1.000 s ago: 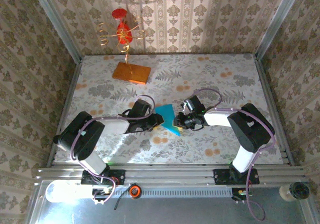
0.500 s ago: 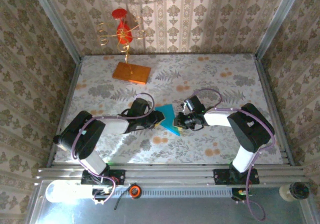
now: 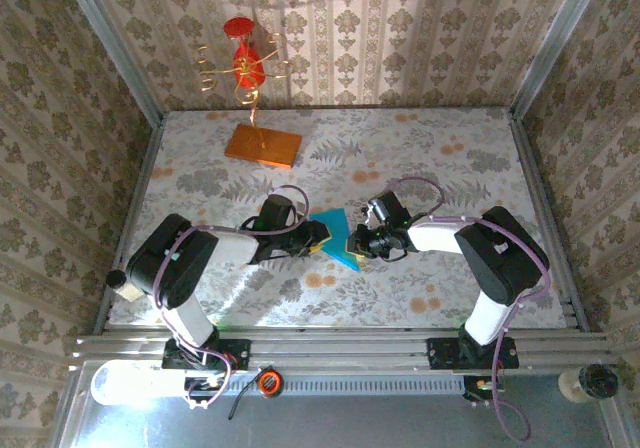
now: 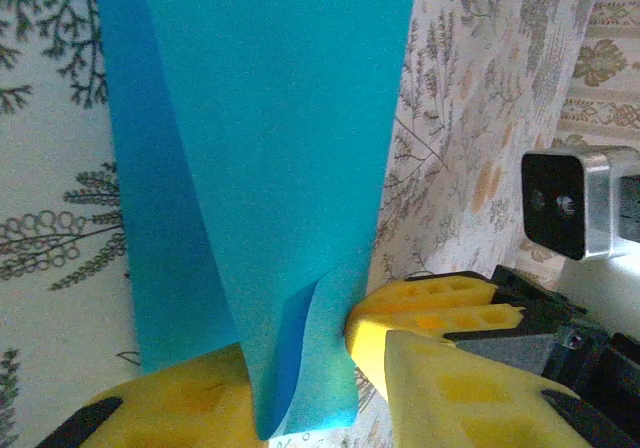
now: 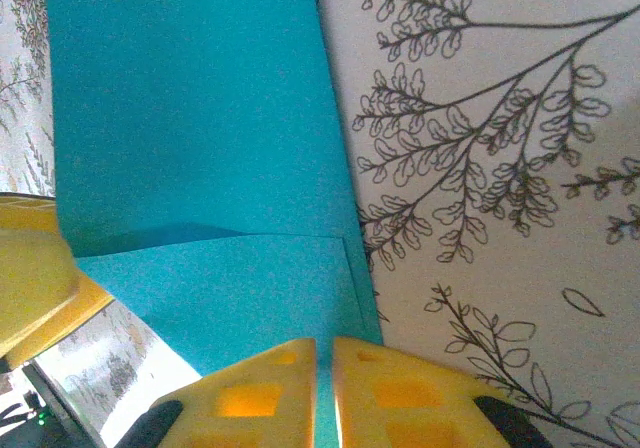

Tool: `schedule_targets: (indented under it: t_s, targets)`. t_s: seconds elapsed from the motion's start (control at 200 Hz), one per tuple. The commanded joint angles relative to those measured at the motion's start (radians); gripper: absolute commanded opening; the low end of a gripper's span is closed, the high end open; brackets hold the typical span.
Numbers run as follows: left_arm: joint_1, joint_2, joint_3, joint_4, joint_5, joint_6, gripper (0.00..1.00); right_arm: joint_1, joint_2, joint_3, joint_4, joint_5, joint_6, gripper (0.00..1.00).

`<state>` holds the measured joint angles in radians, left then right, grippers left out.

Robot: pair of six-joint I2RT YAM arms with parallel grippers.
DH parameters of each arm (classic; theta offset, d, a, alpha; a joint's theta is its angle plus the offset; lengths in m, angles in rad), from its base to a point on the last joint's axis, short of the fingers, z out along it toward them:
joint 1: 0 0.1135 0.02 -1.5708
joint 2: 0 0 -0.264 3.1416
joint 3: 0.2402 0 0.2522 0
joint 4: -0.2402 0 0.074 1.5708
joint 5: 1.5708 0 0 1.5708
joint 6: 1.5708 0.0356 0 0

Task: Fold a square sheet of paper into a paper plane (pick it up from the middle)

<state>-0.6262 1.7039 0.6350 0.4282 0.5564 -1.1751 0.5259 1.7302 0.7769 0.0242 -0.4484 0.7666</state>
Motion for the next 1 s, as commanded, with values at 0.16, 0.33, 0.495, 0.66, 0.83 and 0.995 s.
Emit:
schedule_targets:
  t_s: [0.16, 0.33, 0.495, 0.66, 0.83, 0.995]
  targets:
    - [0.011, 0.046, 0.055, -0.052, 0.061, 0.059, 0.34, -0.006, 0.035, -0.016, -0.047, 0.048, -0.004, 0.16]
    - [0.014, 0.046, 0.064, -0.083, 0.069, 0.082, 0.31, -0.006, 0.035, -0.018, -0.047, 0.051, -0.009, 0.16]
    - [0.022, 0.045, 0.069, -0.091, 0.073, 0.092, 0.27, -0.006, 0.037, -0.018, -0.046, 0.05, -0.01, 0.16]
    - [0.025, 0.05, 0.072, -0.094, 0.076, 0.1, 0.23, -0.007, 0.037, -0.018, -0.046, 0.049, -0.012, 0.16]
    - [0.033, 0.054, 0.071, -0.096, 0.077, 0.101, 0.18, -0.01, 0.035, -0.019, -0.047, 0.05, -0.016, 0.16]
    - [0.033, 0.041, 0.072, -0.107, 0.071, 0.105, 0.11, -0.015, 0.015, -0.015, -0.042, 0.044, -0.029, 0.17]
